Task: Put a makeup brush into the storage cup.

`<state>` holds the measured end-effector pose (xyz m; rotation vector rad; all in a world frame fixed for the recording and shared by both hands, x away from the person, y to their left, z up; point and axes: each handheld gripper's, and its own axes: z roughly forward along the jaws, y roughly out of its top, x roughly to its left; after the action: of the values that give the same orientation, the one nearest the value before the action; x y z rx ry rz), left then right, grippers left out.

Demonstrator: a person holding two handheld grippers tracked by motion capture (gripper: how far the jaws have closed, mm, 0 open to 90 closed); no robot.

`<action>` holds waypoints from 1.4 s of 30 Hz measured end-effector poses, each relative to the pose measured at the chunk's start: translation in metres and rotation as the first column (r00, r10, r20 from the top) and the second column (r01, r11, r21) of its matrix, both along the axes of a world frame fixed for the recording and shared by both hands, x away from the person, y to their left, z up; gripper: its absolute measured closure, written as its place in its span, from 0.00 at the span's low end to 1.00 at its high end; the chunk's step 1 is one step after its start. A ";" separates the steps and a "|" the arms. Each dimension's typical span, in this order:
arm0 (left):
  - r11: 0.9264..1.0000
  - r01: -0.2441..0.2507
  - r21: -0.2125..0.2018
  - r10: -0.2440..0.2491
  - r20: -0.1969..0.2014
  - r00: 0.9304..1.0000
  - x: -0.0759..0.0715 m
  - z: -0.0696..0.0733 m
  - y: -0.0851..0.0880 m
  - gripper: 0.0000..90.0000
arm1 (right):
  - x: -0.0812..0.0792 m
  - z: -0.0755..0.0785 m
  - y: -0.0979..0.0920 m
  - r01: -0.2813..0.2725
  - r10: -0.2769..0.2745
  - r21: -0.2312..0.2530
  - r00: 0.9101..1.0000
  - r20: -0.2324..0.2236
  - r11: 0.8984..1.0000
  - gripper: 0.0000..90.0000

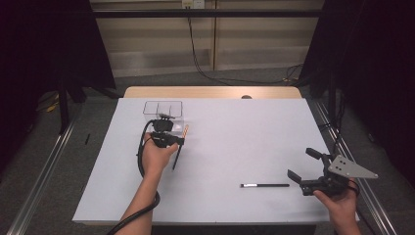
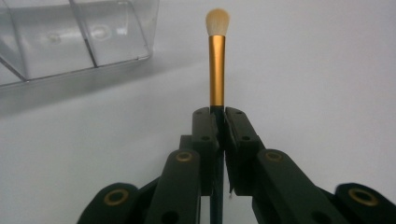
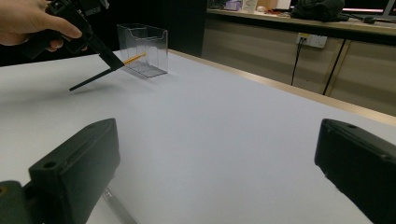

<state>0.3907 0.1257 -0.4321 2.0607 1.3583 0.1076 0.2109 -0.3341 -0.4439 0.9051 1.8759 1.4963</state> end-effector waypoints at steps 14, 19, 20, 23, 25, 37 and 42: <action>0.997 0.006 -0.081 0.005 0.133 0.991 -0.007 0.010 0.001 0.93 | 0.000 0.000 0.001 -0.006 0.006 -0.004 1.000 0.001 1.000 0.00; 0.992 0.005 -0.124 0.019 0.187 0.982 -0.009 0.012 0.004 0.93 | 0.000 0.000 0.001 -0.006 0.006 -0.004 1.000 0.002 1.000 0.00; 0.992 0.001 -0.128 0.025 0.199 0.980 -0.010 0.012 0.005 0.93 | 0.000 0.000 0.001 -0.004 0.004 -0.005 1.000 0.002 1.000 0.00; 0.989 0.000 -0.151 0.036 0.234 0.972 -0.012 0.015 0.005 0.93 | 0.000 0.000 0.001 -0.004 0.004 -0.005 1.000 0.001 1.000 0.00; 0.987 0.008 -0.162 0.035 0.263 0.964 -0.013 0.017 0.005 0.93 | 0.000 0.000 0.001 -0.005 0.005 -0.005 1.000 0.001 1.000 0.00; 0.980 0.015 -0.199 0.065 0.388 0.919 -0.018 0.025 0.004 0.93 | 0.000 0.000 0.001 -0.008 0.008 -0.005 1.000 0.002 1.000 0.00; 0.976 0.004 -0.219 0.093 0.428 0.899 -0.019 0.028 0.006 0.93 | 0.001 -0.001 0.002 -0.011 0.011 -0.010 1.000 -0.007 1.000 0.00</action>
<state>0.3722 0.1322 -0.4043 1.6935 1.0838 0.4012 0.2115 -0.3322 -0.4452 0.8976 1.8944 1.4916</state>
